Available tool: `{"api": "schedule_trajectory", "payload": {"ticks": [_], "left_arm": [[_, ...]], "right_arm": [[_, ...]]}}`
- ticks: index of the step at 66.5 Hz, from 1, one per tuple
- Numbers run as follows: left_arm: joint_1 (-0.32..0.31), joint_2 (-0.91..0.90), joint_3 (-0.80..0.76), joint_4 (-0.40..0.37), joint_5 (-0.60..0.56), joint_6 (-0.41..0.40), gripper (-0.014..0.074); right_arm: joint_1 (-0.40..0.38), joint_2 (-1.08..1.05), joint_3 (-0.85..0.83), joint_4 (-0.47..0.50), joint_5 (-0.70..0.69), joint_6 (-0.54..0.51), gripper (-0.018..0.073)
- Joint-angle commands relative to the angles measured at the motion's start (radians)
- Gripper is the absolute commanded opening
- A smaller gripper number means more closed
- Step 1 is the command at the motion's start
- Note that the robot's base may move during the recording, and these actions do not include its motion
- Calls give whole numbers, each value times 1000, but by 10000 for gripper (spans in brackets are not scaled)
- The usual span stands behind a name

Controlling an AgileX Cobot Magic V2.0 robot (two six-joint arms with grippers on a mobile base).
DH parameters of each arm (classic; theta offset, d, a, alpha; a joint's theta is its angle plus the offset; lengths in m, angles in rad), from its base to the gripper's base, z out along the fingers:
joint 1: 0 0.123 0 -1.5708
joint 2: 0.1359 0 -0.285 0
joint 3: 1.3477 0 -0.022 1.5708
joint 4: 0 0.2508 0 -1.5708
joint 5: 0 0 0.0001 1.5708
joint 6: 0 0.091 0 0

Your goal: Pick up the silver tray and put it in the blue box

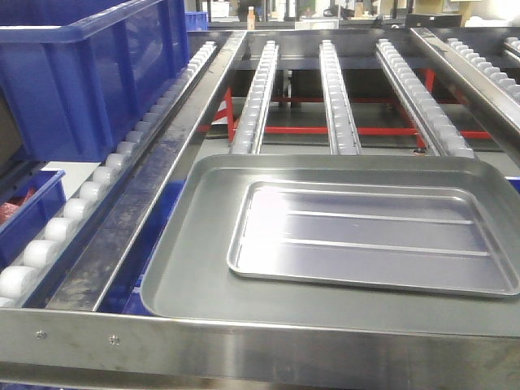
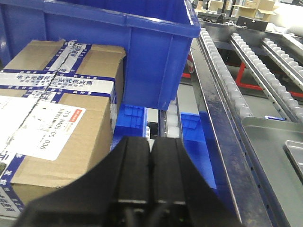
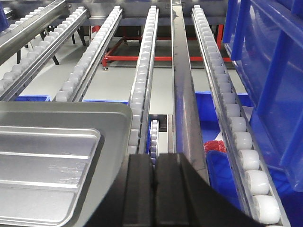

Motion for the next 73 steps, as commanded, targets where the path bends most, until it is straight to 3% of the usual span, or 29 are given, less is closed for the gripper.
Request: {"api": "schedule_trajectory", "payload": {"ticks": [1, 59, 73], "left_arm": [[1, -19, -2, -7, -96, 0, -105], [1, -19, -2, -11, -105, 0, -105], [1, -14, -71, 4, -214, 0, -105]], "right_arm": [[-1, -21, 4, 0, -88, -11, 49], [-2, -21, 3, 0, -111, -11, 49], [-2, -21, -94, 1, -222, -10, 49]]}}
